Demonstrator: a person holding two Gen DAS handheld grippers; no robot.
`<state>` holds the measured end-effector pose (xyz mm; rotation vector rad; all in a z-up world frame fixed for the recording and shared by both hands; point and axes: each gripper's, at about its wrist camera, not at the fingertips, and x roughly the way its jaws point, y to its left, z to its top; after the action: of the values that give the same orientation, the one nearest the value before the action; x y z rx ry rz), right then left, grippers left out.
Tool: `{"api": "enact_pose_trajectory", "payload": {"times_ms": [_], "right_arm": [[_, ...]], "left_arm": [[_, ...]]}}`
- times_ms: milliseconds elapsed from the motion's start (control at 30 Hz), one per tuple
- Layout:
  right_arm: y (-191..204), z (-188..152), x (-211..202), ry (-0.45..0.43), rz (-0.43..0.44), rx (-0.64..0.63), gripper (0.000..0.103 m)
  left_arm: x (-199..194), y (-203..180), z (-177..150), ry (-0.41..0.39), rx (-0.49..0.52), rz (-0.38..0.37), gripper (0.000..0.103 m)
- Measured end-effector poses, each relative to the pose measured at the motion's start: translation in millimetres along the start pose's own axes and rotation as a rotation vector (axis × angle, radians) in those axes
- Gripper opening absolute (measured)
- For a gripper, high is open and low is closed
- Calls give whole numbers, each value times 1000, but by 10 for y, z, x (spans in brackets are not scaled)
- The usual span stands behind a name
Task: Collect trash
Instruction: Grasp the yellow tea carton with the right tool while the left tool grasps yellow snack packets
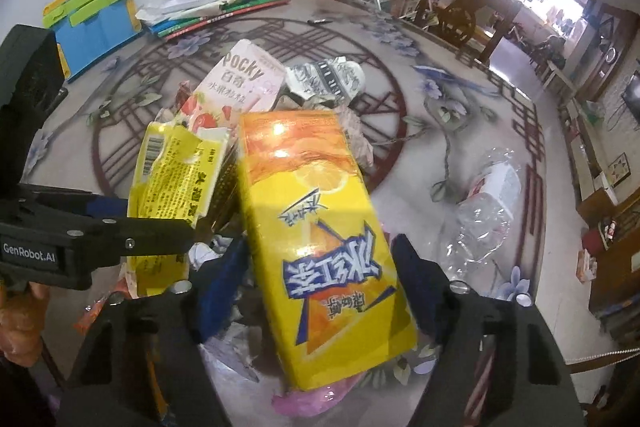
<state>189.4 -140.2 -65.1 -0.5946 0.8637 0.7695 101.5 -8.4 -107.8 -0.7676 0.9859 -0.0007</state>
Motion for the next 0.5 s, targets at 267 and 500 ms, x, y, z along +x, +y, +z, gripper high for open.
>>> {"api": "enact_pose_trajectory", "payload": {"times_ms": [267, 500], "right_arm": [[33, 36, -120, -30, 29, 21, 64], [91, 20, -245, -53, 28, 40, 63]], "left_arm": [[-122, -8, -13, -6, 55, -42, 52], [-340, -23, -11, -34, 96, -46, 49]]}}
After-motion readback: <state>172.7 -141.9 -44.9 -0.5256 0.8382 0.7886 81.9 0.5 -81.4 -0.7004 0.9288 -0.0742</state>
